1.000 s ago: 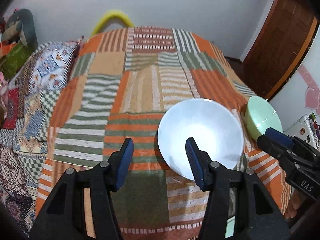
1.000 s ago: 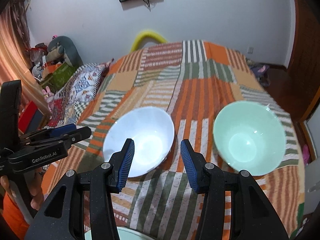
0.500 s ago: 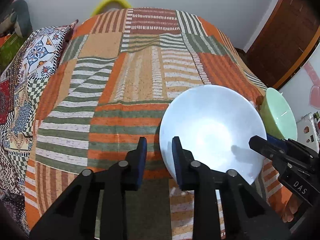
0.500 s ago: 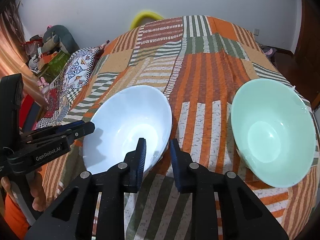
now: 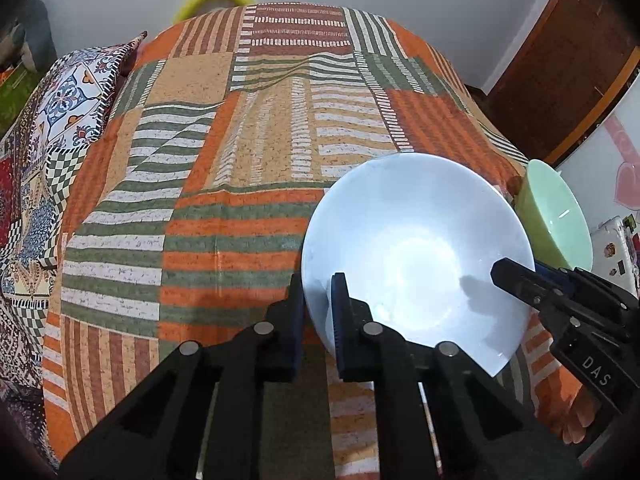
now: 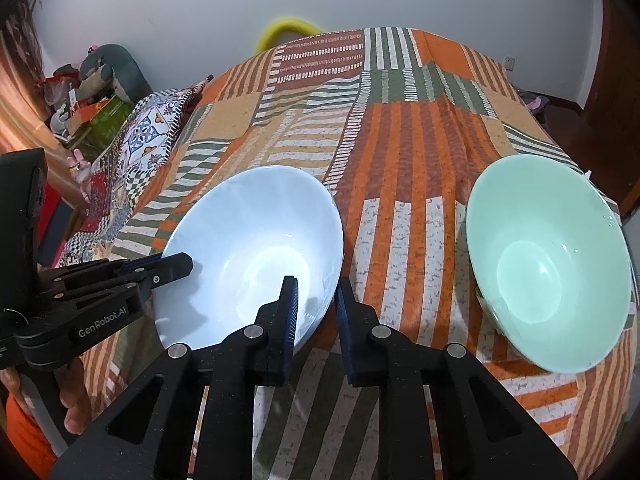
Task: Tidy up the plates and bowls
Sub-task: 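Reach both tools to the white bowl with black dots and close on its rim, then lift the white bowl and carry it toward the pink bowl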
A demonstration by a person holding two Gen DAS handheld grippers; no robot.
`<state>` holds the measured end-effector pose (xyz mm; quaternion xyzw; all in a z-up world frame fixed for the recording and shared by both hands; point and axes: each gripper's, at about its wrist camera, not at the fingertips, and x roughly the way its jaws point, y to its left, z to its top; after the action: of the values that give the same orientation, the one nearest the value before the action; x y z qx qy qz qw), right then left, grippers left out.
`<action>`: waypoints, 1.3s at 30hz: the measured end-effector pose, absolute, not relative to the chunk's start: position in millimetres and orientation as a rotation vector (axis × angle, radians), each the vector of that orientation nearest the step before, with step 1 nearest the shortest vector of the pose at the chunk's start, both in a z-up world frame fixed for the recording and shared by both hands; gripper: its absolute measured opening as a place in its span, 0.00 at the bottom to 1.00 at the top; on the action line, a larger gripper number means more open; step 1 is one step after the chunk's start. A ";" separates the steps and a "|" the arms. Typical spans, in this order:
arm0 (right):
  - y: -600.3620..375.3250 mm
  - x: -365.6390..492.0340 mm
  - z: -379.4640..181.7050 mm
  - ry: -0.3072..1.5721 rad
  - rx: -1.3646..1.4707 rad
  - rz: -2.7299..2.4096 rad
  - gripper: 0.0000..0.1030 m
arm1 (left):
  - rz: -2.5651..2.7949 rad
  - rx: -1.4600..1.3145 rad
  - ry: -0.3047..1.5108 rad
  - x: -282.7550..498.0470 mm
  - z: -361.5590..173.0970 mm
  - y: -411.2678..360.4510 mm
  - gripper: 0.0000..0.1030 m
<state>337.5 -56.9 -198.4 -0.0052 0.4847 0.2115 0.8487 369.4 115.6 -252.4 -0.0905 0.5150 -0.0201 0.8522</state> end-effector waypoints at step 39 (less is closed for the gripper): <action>-59.8 205.2 -100.4 0.822 0.014 0.558 0.17 | -0.029 -0.154 0.804 154.7 -101.7 100.9 0.12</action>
<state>205.2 -59.8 -100.4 0.0069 0.3944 0.2678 0.8790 154.7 100.9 -101.7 -0.0750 0.3909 -0.0140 0.9173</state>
